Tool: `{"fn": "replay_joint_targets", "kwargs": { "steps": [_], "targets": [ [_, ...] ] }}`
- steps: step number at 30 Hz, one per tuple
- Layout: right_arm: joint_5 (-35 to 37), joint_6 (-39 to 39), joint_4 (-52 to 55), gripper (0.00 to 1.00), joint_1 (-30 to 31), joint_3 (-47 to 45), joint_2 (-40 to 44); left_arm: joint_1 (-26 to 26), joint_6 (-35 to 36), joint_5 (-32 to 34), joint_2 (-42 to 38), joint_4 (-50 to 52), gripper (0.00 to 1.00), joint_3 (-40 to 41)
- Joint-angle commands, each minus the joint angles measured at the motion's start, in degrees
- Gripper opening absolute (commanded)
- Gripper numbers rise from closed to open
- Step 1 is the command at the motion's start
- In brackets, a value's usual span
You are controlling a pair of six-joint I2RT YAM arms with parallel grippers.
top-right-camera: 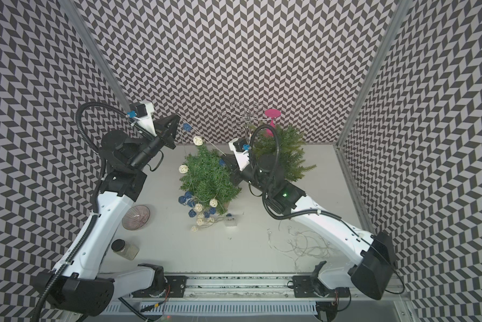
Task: Wrap string light around the christmas tree
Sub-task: Wrap the light string around the Christmas tree.
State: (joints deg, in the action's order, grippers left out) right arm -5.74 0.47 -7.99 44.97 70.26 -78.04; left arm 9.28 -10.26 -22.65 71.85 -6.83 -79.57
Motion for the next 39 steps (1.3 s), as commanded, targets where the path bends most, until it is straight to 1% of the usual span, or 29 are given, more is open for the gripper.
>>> {"fn": "replay_joint_targets", "kwargs": {
  "steps": [1,5,9,12,16,18,21,26,28,31,33,34,36,38,39],
  "targets": [
    [-0.85,2.24,-0.02,0.05,-0.91,1.34,-1.31,-1.40,-1.62,-0.27,3.58,-0.11,0.00,-0.32],
    [-1.70,4.76,1.49,0.05,-1.89,2.99,-3.86,-1.59,-4.27,-0.79,4.89,-2.18,0.00,3.31],
    [-3.90,9.07,2.16,0.05,-3.90,3.93,-5.16,-1.63,-4.33,-1.13,7.72,-0.46,0.00,2.29],
    [-1.94,9.82,4.19,0.06,-4.22,4.00,-5.06,-1.65,-4.71,0.68,8.74,2.45,0.00,3.05],
    [1.06,9.77,6.65,0.07,-4.90,2.76,-4.84,-1.88,-5.15,-0.85,8.02,0.68,0.00,7.81],
    [1.48,9.74,7.11,0.07,-5.07,1.76,-4.67,-1.90,-5.97,-0.88,7.36,-1.52,0.00,10.55],
    [-0.09,9.50,7.37,0.08,-5.07,0.78,-4.87,-1.87,-6.00,-0.85,6.56,0.06,0.00,11.64],
    [-3.49,8.90,8.44,0.07,-5.07,0.49,-5.08,-2.42,-6.30,2.64,2.53,0.51,0.00,15.61],
    [-2.55,8.93,8.32,0.08,-5.07,-0.87,-3.61,-3.38,-7.57,1.53,-0.02,-0.13,0.00,17.77],
    [0.31,8.50,8.74,0.11,-5.23,-1.32,-2.30,-4.31,-9.02,1.73,-4.11,-1.45,0.01,21.06],
    [-0.83,8.26,9.64,0.12,-5.81,-0.65,-2.38,-4.87,-9.51,1.46,-6.22,-0.42,0.02,22.22],
    [-1.90,8.00,10.01,0.12,-5.94,-0.41,-2.50,-4.95,-9.58,1.56,-6.97,-0.30,0.04,22.81],
    [-3.42,7.58,9.79,0.12,-6.04,-0.73,-2.75,-5.04,-9.60,1.23,-7.28,-0.42,0.05,23.81],
    [-3.96,7.31,10.23,0.12,-6.03,-0.65,-3.47,-5.72,-9.52,0.10,-6.24,0.30,0.02,24.20],
    [-3.68,7.07,10.78,0.11,-6.04,-0.51,-3.90,-6.09,-9.64,-0.07,-5.74,0.80,0.01,24.64]
  ]
}}
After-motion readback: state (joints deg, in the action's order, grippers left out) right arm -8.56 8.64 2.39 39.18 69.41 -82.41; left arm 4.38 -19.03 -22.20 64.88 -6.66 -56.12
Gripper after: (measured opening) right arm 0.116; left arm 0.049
